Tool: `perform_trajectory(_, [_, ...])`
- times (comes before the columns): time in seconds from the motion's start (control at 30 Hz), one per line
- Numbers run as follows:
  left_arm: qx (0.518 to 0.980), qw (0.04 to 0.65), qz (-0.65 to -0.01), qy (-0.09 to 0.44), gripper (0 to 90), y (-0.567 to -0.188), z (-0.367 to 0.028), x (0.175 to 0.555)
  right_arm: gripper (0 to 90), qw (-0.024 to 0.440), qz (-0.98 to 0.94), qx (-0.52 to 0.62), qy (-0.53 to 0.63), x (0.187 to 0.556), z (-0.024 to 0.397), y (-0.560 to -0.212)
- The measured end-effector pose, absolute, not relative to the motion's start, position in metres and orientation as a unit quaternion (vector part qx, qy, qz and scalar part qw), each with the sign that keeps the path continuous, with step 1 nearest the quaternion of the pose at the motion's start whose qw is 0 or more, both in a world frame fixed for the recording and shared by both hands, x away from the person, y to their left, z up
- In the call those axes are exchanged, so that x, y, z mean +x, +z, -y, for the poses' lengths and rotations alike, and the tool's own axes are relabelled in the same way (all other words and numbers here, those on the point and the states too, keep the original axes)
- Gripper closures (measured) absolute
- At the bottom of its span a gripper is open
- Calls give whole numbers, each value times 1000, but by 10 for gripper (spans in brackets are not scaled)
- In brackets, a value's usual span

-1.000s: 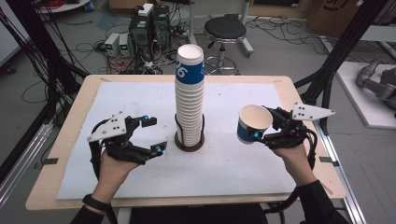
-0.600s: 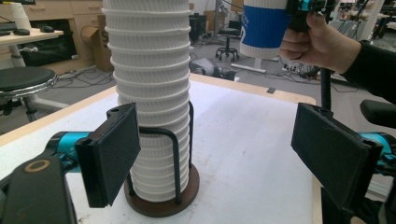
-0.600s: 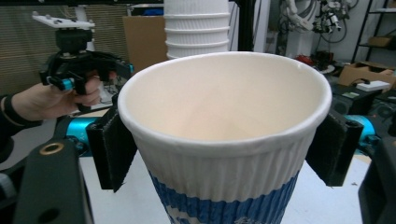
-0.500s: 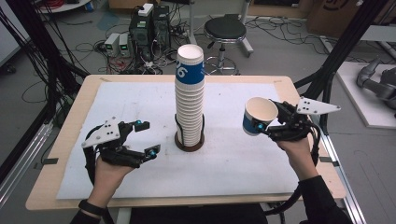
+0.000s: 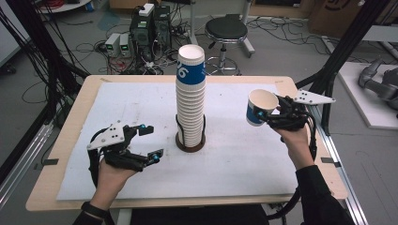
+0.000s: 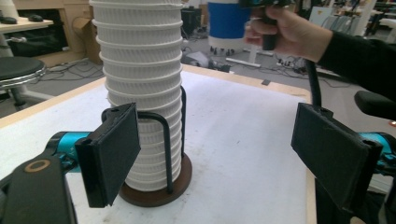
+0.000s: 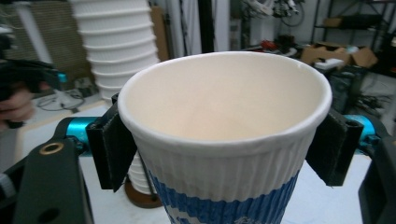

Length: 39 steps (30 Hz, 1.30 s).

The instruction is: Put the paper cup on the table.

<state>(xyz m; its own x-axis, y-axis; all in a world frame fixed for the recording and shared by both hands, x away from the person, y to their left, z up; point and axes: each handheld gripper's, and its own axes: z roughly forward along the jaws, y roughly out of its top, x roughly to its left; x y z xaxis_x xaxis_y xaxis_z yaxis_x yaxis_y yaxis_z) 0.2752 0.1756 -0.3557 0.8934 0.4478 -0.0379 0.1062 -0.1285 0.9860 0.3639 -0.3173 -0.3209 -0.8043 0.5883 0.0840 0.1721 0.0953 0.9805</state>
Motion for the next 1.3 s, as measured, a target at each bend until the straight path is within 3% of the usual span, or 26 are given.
perform_trajectory(1.3, [742,629,-195,127,156,-365,-173,277,217,224,-675,412,570,419,316,-398])
